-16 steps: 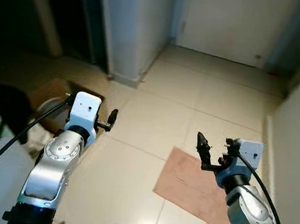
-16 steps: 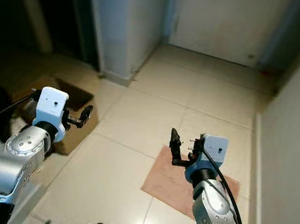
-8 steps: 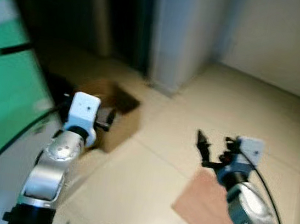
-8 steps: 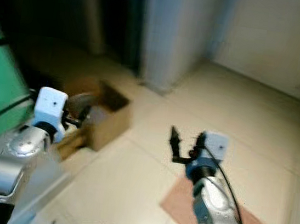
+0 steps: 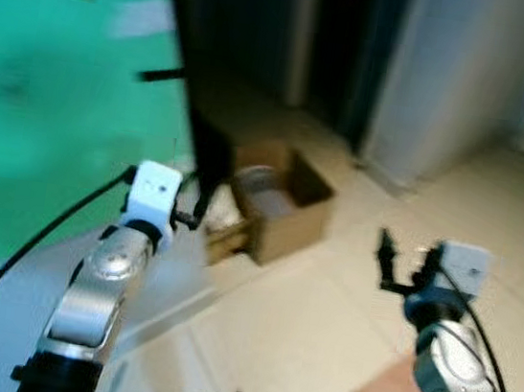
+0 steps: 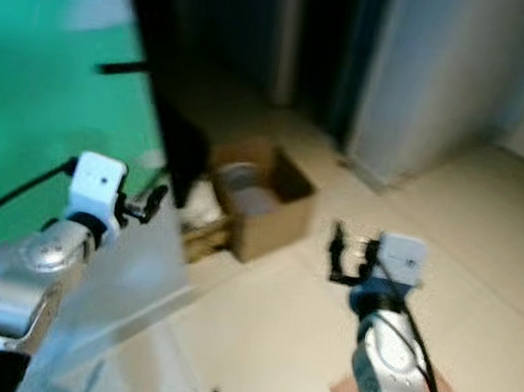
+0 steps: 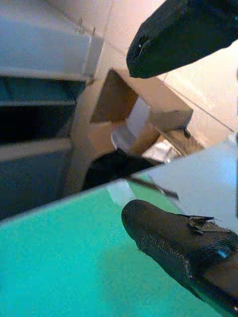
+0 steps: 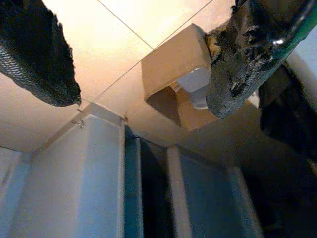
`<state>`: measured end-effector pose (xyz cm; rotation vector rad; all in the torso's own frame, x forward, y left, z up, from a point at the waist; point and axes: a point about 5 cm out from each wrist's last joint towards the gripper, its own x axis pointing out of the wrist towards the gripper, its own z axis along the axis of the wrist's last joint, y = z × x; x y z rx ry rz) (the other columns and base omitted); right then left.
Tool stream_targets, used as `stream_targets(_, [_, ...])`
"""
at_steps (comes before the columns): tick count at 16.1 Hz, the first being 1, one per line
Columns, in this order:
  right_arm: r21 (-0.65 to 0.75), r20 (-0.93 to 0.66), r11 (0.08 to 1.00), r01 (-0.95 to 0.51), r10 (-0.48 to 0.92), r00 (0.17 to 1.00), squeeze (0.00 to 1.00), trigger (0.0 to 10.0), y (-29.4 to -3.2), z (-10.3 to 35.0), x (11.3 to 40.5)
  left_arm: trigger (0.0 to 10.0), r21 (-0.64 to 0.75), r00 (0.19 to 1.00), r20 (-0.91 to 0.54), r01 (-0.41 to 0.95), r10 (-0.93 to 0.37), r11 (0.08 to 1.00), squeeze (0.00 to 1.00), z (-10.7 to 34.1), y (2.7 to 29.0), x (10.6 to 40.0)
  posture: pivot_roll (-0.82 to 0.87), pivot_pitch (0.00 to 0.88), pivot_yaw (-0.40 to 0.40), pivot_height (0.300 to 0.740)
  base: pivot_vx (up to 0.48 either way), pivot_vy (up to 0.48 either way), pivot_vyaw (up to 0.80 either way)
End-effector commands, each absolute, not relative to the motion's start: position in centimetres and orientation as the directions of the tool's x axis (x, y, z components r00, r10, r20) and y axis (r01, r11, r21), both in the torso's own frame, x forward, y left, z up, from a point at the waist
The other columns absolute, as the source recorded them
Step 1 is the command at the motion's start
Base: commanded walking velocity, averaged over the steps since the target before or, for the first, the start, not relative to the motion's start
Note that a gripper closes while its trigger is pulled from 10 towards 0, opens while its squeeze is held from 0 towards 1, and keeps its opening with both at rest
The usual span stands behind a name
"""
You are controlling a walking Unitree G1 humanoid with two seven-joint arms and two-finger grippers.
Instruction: Hang keys on a hook
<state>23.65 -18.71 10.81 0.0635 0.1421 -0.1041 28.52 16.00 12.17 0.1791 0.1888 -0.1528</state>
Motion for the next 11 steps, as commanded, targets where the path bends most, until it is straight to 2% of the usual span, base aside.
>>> stream_targets(1, [0.029,-0.135,0.994,0.109,-0.104,0.985,1.00,10.0,-18.46,11.17,23.67,10.0,0.177,0.971,-0.198,0.169,-0.133,0.970,0.00,12.40,16.26,28.89,-0.17,0.000,0.058,0.740,0.000,0.000,0.80])
stream_targets(2, [0.000,-0.154,0.994,0.107,-0.106,0.982,1.00,10.0,-18.40,10.88,23.55,10.0,0.177,0.970,-0.200,0.173,-0.137,0.969,0.00,12.34,16.17,28.95,-0.18,0.000,0.061,0.740,0.000,0.000,0.80])
stream_targets(5, [0.039,-0.171,0.988,0.148,-0.140,0.975,1.00,10.0,-18.60,10.72,23.40,10.0,0.179,0.970,-0.200,0.177,-0.141,0.968,0.00,12.34,16.08,29.03,-0.17,0.000,0.059,0.740,0.000,0.000,0.80])
stream_targets(10, [-0.124,-0.173,0.987,0.105,-0.126,0.977,1.00,10.0,-18.62,10.48,23.88,10.0,0.180,0.974,-0.197,0.149,-0.113,0.972,0.00,12.31,16.67,28.71,-0.15,0.000,0.032,0.740,0.000,0.000,0.80])
stream_targets(11, [-0.105,-0.175,0.987,0.123,-0.140,0.975,1.00,10.0,-18.68,10.50,23.98,10.0,0.177,0.975,-0.196,0.144,-0.108,0.974,0.00,12.29,16.79,28.59,-0.14,0.000,0.026,0.740,0.000,0.000,0.80])
